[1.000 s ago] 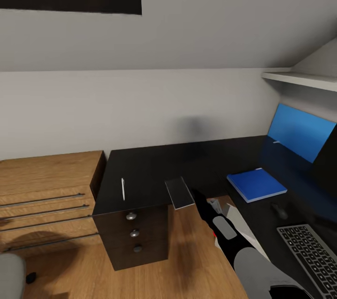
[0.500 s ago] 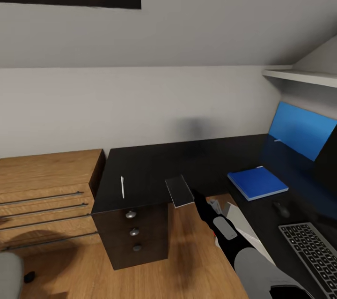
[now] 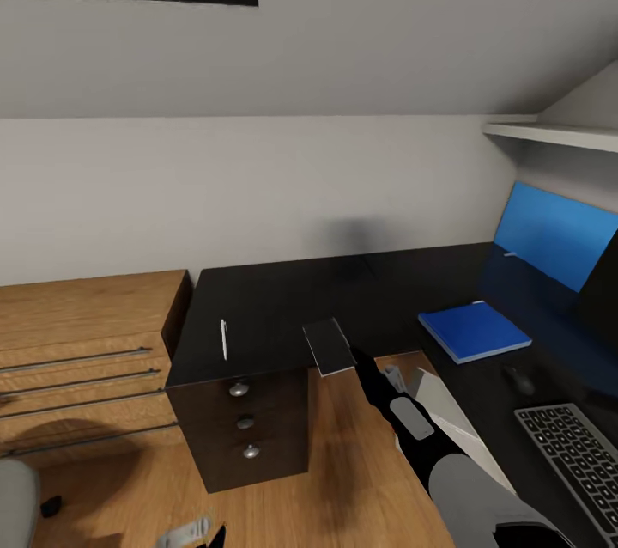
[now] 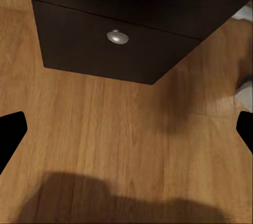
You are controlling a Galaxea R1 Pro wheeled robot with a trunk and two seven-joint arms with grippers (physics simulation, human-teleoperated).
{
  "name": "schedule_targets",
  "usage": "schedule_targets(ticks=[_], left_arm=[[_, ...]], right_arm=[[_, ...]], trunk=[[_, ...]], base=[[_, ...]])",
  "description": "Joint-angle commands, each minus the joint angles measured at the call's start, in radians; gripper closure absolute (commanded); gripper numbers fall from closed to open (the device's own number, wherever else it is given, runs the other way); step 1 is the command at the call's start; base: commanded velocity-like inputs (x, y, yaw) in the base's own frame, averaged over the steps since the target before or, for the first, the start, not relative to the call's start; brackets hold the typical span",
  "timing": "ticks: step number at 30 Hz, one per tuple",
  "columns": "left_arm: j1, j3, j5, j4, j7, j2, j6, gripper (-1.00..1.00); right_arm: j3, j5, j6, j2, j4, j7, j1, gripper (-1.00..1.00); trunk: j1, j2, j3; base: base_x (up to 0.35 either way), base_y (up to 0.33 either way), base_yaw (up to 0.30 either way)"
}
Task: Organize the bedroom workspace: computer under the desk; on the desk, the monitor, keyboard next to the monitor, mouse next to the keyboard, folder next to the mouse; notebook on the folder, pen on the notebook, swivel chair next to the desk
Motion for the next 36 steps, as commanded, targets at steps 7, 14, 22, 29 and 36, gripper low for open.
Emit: schedule_targets(ticks=[7,14,22,29,36], left_arm=[[0.07,-0.006,0.028,-0.146,0.048,0.068,0.062,-1.0],[0.073,-0.005,0.033,-0.153,0.051,0.072,0.064,-1.0],[0.073,-0.002,0.034,-0.15,0.052,0.075,0.063,-1.0],[0.073,0.003,0.032,-0.11,0.051,0.077,0.06,-1.0],[0.073,0.004,0.031,-0.105,0.049,0.076,0.062,-1.0]], right_arm=[[0.0,-0.009,0.003,0.003,0.0,0.004,0.0,-1.0],[0.0,-0.008,0.003,0.004,0.001,0.004,0.0,-1.0],[0.0,-0.007,0.003,0.006,0.002,0.004,0.0,-1.0],[0.004,-0.006,0.003,0.006,0.024,0.0,0.0,-1.0],[0.006,-0.006,0.003,0.003,0.034,0.004,-0.001,-1.0]], trunk=[[0.027,-0.05,-0.023],[0.054,-0.099,-0.045],[0.081,-0.148,-0.067],[0.085,-0.155,-0.07],[0.111,-0.204,-0.092]], base=[[0.0,0.0,0.0],[0.0,0.0,0.0],[0.0,0.0,0.0],[0.0,0.0,0.0],[0.0,0.0,0.0]])
